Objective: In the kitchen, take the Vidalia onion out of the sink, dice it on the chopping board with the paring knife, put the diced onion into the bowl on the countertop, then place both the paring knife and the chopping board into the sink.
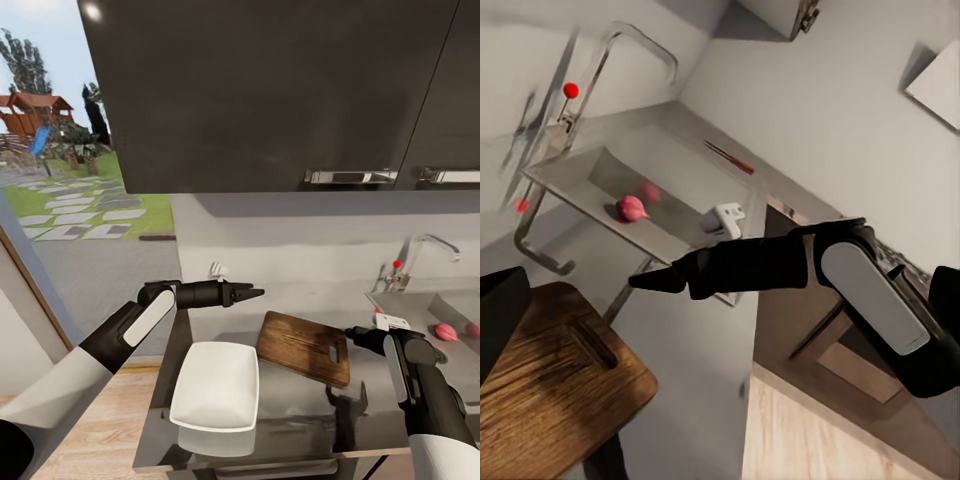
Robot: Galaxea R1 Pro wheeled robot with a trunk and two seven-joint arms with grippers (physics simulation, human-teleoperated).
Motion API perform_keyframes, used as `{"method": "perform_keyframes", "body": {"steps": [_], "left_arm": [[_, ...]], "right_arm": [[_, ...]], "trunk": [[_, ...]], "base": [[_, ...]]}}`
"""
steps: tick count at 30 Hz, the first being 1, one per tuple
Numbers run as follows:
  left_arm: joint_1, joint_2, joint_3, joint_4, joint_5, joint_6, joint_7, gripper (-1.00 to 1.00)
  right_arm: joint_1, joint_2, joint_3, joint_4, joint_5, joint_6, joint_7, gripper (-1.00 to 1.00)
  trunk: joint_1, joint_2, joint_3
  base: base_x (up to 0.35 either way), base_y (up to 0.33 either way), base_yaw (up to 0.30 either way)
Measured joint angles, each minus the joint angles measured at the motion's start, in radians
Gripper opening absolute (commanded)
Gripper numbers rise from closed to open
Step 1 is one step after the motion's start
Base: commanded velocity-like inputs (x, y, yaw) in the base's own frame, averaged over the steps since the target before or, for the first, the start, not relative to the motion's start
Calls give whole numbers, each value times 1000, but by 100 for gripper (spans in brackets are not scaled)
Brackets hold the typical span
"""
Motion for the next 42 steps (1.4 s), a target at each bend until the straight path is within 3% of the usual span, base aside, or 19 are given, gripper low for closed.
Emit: {"method": "perform_keyframes", "body": {"steps": [42], "left_arm": [[0, -1, 0, 9, 0, 0, -1, 100]], "right_arm": [[0, 1, 0, 25, 0, -30, 0, 100]], "trunk": [[0, 0, -64]], "base": [[0, -1, 0]]}}
